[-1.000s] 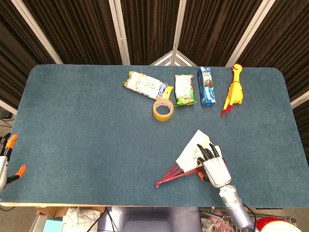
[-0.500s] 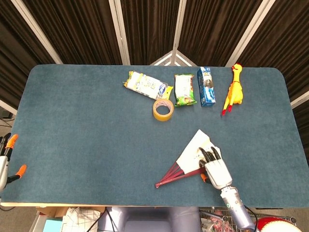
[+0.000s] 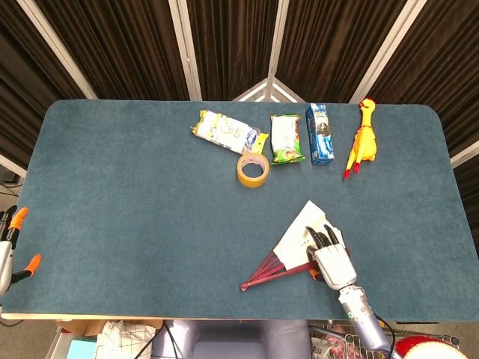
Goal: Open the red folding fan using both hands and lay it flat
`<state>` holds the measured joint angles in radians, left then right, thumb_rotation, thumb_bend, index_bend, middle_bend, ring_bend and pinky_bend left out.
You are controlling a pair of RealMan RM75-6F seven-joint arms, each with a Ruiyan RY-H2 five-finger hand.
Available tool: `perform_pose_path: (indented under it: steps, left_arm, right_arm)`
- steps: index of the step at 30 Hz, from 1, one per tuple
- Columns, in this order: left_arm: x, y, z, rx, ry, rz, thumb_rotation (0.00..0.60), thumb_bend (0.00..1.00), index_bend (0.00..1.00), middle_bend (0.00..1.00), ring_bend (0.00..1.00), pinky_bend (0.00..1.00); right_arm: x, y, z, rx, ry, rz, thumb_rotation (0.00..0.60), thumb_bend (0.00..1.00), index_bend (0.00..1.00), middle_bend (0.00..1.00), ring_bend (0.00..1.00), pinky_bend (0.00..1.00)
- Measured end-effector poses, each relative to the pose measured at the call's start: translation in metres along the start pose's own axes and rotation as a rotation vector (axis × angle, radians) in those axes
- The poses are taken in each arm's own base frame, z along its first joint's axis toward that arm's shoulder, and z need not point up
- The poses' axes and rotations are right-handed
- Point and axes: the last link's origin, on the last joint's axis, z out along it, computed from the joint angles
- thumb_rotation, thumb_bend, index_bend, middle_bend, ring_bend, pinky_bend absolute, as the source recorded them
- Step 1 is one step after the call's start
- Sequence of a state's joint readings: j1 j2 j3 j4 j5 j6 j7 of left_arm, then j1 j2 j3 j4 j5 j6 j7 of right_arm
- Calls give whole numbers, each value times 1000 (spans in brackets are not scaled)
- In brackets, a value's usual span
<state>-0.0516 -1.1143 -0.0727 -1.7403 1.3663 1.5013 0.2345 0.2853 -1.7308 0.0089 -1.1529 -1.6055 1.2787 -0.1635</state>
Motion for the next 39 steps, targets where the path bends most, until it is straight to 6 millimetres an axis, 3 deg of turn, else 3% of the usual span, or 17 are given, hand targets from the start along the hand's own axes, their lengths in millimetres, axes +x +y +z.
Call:
perform_pose_path:
  steps: [9,20,31,39]
  left_arm:
    - [1,0,0,-1,1,-9,600,387,33,0,0,0]
    - [0,1,-1,-7,-4,-8,600,387,33,0,0,0]
    - [2,0,0,-16,5,-20,600,387,33,0,0,0]
    - [1,1,1,-34,1,-36,600,387,33,0,0,0]
  right_arm:
    - [24,10,11,-15,80,46,600,380,749,177,250,100]
    - [74,24,22,19,99,67,600,383,750,177,250,100]
    - [128,11,51,52,26,88,600,385,765,196,250,100]
    - [181,0,83,48,34,156,600,385,853,196,254,100]
